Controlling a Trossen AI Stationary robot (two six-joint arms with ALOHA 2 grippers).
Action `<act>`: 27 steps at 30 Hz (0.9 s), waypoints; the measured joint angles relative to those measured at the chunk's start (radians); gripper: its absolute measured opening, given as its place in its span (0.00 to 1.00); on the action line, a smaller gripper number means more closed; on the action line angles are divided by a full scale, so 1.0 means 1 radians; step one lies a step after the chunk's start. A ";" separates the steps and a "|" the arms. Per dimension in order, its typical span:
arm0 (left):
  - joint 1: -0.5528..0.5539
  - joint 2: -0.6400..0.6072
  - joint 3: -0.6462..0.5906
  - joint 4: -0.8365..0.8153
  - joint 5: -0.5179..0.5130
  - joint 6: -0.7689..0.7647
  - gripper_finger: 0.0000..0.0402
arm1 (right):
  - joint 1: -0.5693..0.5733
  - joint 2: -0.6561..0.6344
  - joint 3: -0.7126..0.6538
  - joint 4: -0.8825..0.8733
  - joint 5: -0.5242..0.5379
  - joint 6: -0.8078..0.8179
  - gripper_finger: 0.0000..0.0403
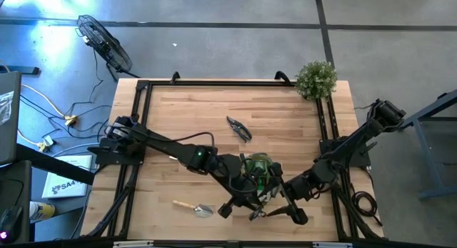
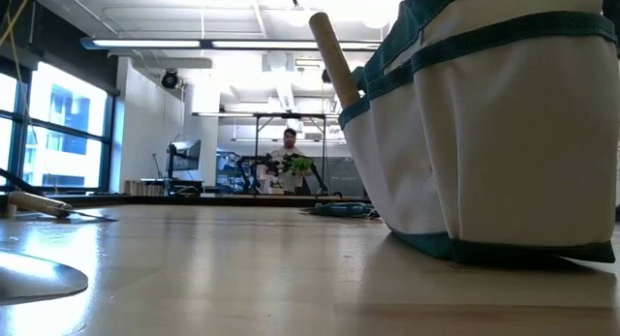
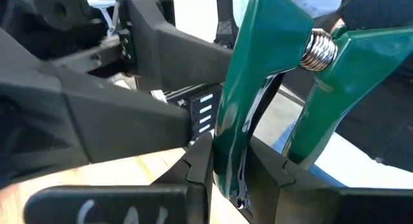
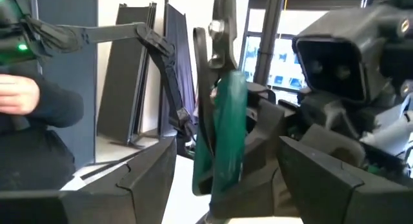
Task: Pick & Place Garden tools in Gardening bag
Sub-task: Put the bottom green shear scissors into the gardening bag
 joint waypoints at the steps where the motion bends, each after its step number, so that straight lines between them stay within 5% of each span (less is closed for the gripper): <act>1: 0.000 0.000 0.000 0.001 -0.005 0.001 0.13 | 0.000 0.000 0.000 -0.001 0.004 0.000 0.64; 11: 0.000 0.000 0.000 0.000 -0.046 0.002 0.13 | 0.000 0.000 0.000 -0.006 0.043 -0.003 0.64; 17: -0.004 0.000 -0.001 -0.006 -0.261 -0.025 0.13 | 0.020 -0.003 0.001 -0.042 0.112 -0.036 0.64; 21: -0.007 -0.009 0.001 -0.025 -0.451 -0.059 0.13 | 0.090 -0.004 0.001 -0.050 0.328 -0.148 0.64; 27: -0.042 -0.012 0.001 -0.030 -0.705 -0.092 0.13 | 0.187 -0.003 0.001 -0.048 0.790 -0.258 0.64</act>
